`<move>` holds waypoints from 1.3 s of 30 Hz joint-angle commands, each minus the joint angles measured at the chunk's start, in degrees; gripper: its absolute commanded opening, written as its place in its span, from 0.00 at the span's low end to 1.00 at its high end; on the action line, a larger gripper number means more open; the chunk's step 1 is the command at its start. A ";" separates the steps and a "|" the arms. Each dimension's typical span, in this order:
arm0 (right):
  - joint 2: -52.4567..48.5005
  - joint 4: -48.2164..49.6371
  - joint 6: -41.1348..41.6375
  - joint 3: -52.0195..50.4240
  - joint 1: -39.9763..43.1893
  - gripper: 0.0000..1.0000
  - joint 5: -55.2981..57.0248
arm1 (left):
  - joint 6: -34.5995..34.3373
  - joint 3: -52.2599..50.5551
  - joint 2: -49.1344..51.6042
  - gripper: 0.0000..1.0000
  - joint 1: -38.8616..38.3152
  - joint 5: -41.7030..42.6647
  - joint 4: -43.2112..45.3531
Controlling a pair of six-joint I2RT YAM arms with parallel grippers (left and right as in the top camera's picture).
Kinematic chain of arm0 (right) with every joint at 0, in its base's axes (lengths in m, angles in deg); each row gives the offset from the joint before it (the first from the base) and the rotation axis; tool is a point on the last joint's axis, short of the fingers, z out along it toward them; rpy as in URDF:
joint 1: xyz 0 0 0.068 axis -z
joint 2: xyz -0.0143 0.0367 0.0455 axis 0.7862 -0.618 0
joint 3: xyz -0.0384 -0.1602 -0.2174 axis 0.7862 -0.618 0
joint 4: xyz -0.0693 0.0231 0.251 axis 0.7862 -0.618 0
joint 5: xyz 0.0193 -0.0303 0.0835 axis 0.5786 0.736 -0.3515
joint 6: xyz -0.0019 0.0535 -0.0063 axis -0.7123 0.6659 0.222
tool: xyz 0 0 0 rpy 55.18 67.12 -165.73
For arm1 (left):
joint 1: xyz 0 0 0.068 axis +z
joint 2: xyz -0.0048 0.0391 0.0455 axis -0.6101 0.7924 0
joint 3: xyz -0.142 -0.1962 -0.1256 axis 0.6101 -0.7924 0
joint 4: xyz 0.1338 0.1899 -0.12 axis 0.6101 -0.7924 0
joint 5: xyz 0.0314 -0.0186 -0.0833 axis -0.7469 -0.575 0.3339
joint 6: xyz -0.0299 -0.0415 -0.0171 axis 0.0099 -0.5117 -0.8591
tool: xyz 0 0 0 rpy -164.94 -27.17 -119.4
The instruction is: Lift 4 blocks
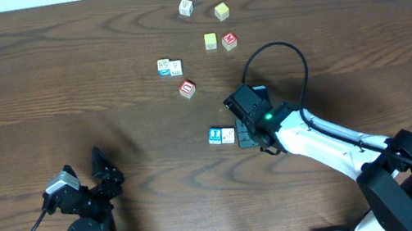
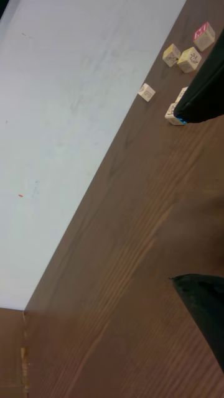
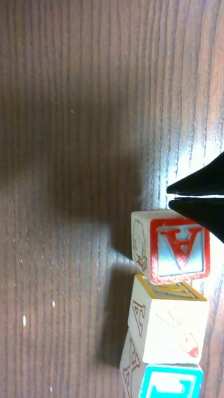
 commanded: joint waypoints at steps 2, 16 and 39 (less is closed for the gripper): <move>-0.07 -0.02 1.07 0.87 -0.33 0.02 0.00 | 0.33 -1.18 -0.33 0.79 -0.22 -0.52 -2.12; -0.07 0.02 1.73 0.83 -1.22 0.01 -0.92 | 0.33 -1.18 -0.33 0.79 -0.22 -0.52 -2.12; -0.07 0.55 1.86 0.83 -1.75 0.01 -1.36 | 0.33 -1.18 -0.33 0.79 -0.22 -0.52 -2.12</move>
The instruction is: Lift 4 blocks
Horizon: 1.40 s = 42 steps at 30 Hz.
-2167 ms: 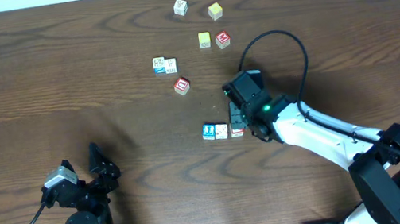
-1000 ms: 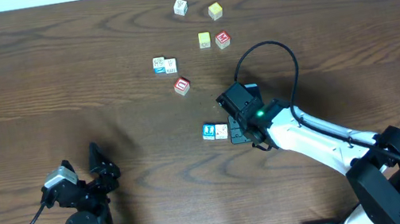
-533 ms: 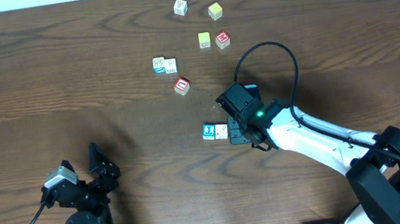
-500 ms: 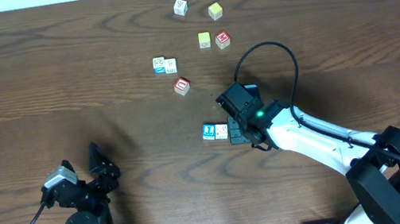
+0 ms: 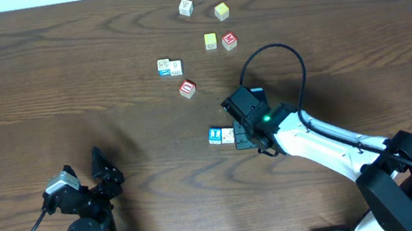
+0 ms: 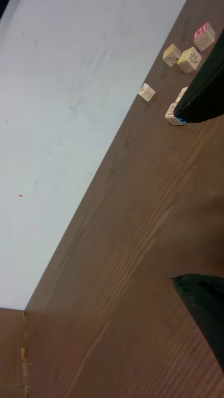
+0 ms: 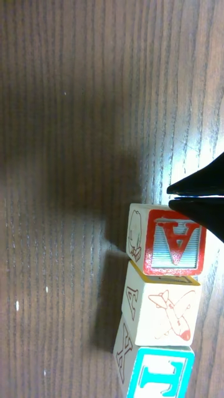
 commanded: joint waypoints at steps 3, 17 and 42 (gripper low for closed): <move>-0.07 0.24 0.79 0.83 -1.33 0.01 -0.07 | 0.33 -1.18 -0.31 0.78 -0.22 -0.55 -2.12; -0.07 1.62 0.79 0.83 -1.36 0.01 -1.20 | 0.33 -1.18 -0.31 0.79 -0.22 -0.52 -2.12; -0.07 0.81 0.76 0.81 -1.33 0.07 3.32 | 0.33 -1.18 -0.31 0.79 -0.22 -0.52 -2.12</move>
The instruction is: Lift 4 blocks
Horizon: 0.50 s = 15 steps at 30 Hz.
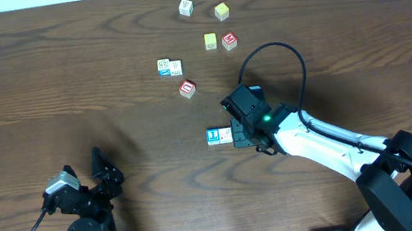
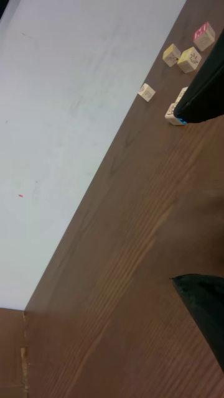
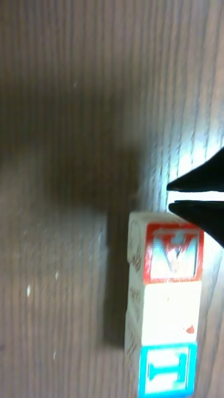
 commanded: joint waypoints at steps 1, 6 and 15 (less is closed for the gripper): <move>-0.07 -0.50 0.72 0.79 -1.27 0.08 3.30 | 0.33 -1.20 -0.33 0.79 -0.22 -0.52 -2.12; -0.07 -0.66 0.72 0.81 -1.16 0.11 5.07 | 0.33 -1.20 -0.33 0.79 -0.22 -0.52 -2.12; -0.07 0.15 -8.37 6.34 3.93 0.41 6.69 | 0.33 -1.20 -0.33 0.79 -0.22 -0.52 -2.12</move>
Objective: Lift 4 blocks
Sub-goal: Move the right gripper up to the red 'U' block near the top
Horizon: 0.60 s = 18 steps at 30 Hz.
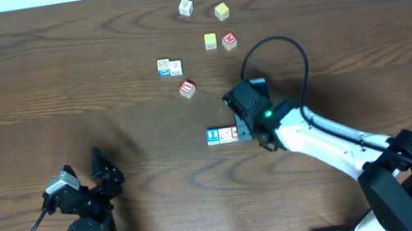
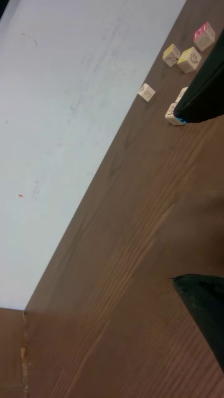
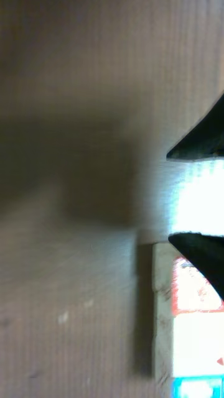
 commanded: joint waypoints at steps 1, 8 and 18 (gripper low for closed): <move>0.02 0.37 -6.84 5.86 3.19 0.44 1.36 | 0.33 -1.20 -0.33 0.79 -0.22 -0.52 -2.12; -0.04 0.33 -12.76 15.13 6.91 0.51 0.70 | 0.33 -1.20 -0.33 0.78 -0.22 -0.52 -2.12; -4.68 2.99 -17.99 20.33 6.21 0.66 -7.67 | 0.33 -1.20 -0.33 0.79 -0.22 -0.55 -2.12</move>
